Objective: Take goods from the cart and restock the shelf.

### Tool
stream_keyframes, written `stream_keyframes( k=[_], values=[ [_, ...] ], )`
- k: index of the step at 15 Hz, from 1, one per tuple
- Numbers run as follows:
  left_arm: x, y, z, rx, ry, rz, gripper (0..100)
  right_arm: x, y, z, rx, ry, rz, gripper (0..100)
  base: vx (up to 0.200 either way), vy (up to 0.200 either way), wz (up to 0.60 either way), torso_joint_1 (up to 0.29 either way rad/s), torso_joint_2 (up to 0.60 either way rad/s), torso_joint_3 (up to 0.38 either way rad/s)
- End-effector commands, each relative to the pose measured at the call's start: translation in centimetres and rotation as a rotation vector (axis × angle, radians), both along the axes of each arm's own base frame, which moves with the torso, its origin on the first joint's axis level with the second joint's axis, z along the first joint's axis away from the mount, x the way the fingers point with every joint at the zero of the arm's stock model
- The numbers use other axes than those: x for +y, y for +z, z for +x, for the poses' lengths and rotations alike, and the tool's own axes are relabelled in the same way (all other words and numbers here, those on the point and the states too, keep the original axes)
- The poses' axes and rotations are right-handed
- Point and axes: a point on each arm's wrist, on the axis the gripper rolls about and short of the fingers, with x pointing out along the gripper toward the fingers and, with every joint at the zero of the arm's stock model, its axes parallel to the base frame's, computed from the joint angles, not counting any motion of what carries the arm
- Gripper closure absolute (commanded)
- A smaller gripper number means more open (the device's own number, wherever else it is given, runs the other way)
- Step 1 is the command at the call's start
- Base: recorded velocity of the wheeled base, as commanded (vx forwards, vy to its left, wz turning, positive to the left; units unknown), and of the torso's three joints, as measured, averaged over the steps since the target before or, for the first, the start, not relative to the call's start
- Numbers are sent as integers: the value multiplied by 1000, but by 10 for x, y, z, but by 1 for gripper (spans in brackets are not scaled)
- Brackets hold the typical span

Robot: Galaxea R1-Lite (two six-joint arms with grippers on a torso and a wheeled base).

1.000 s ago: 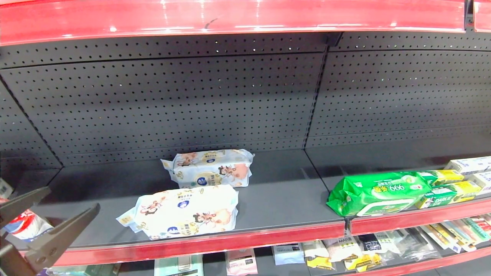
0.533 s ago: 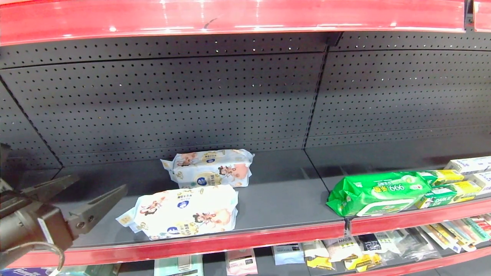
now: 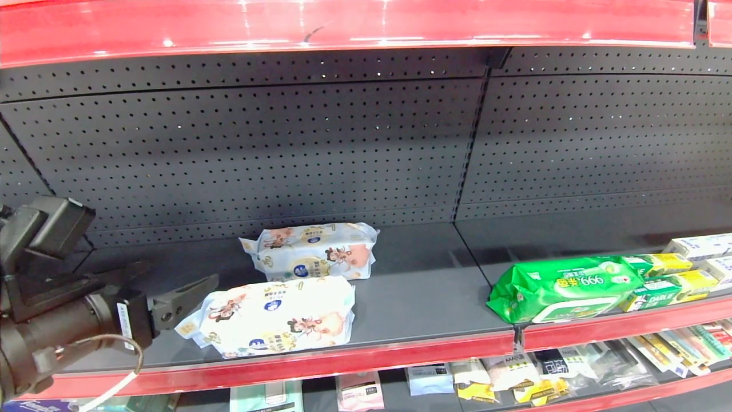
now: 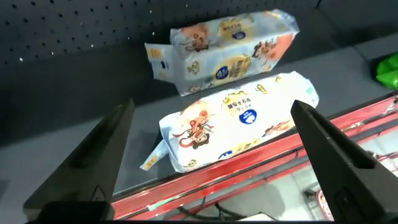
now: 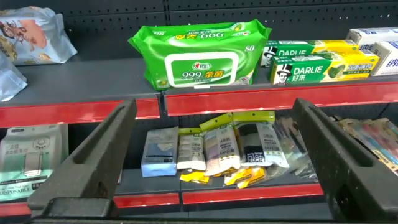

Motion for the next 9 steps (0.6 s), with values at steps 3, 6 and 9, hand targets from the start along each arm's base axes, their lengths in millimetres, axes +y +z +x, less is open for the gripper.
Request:
stream_keyframes(
  k=[3, 6, 9],
  values=[
    [5, -12, 4, 121, 75, 66, 0, 0, 0, 0, 1, 1, 0, 0, 0, 0, 0, 0, 0, 0],
    [20, -21, 5, 224, 189, 99, 0, 0, 0, 0, 1, 1, 0, 0, 0, 0, 0, 0, 0, 0],
    [39, -28, 12, 273, 307, 104, 0, 0, 0, 0, 1, 1, 0, 0, 0, 0, 0, 0, 0, 0]
  ],
)
